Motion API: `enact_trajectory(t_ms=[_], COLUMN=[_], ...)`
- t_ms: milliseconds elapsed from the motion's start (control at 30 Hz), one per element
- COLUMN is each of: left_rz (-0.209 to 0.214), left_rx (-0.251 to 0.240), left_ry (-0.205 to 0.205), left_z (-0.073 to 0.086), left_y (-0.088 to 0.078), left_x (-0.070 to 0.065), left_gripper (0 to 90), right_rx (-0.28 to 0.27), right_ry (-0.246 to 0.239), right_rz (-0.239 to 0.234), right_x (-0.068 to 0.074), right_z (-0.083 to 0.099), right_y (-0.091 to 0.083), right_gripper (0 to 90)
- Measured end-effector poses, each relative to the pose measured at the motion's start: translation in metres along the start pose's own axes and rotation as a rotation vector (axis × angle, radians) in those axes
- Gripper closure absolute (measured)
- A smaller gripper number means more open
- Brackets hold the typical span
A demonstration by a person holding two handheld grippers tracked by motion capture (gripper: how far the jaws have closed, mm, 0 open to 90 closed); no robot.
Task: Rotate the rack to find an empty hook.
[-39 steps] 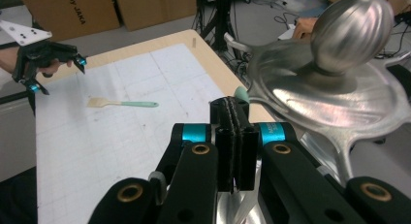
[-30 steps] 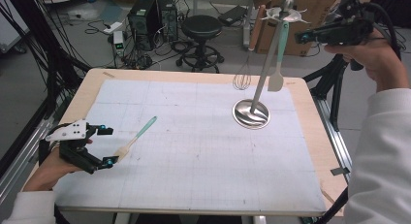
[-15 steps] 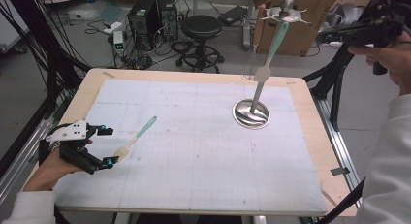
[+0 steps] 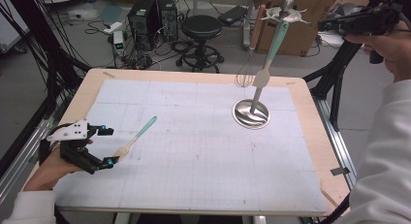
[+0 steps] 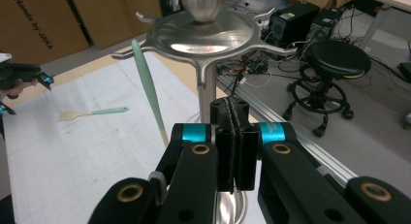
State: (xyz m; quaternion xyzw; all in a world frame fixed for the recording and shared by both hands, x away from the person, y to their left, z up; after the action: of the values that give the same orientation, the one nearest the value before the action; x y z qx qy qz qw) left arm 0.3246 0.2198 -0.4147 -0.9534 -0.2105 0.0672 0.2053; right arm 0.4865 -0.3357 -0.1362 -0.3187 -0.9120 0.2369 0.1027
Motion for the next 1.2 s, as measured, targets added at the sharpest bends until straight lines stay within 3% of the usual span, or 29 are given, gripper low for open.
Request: enact_trajectory(t_ms=[367, 933, 1100, 1200], left_rz=[0.000, -0.003, -0.003, -0.003], left_rx=[-0.003, -0.014, -0.015, -0.014], left_ry=[0.000, -0.008, -0.011, -0.011], left_z=[0.000, 0.000, 0.000, 0.000], left_y=[-0.001, -0.002, -0.003, -0.002], left_x=[0.001, 0.002, 0.003, 0.002], left_gripper=[1.7, 1.7, 1.7, 1.7], right_rx=[0.011, 0.037, 0.034, 0.027], right_ry=[-0.020, -0.082, -0.083, -0.087], right_rz=[-0.031, -0.098, -0.102, -0.096], right_x=[0.009, 0.048, 0.053, 0.055], right_z=[-0.007, -0.021, -0.022, -0.019], right_y=[0.015, 0.044, 0.045, 0.042], right_gripper=[89.4, 89.4, 89.2, 83.7])
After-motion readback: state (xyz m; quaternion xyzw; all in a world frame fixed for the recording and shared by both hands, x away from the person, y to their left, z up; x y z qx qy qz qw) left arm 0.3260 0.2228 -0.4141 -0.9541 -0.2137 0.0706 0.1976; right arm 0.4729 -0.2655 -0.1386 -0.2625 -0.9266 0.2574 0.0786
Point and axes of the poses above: each handheld gripper's, and its own axes: y roughly forward along the jaws, z roughly out of its underside, x roughly to its left, the point moved 9 cm from there along y, roughly forward along the jaws
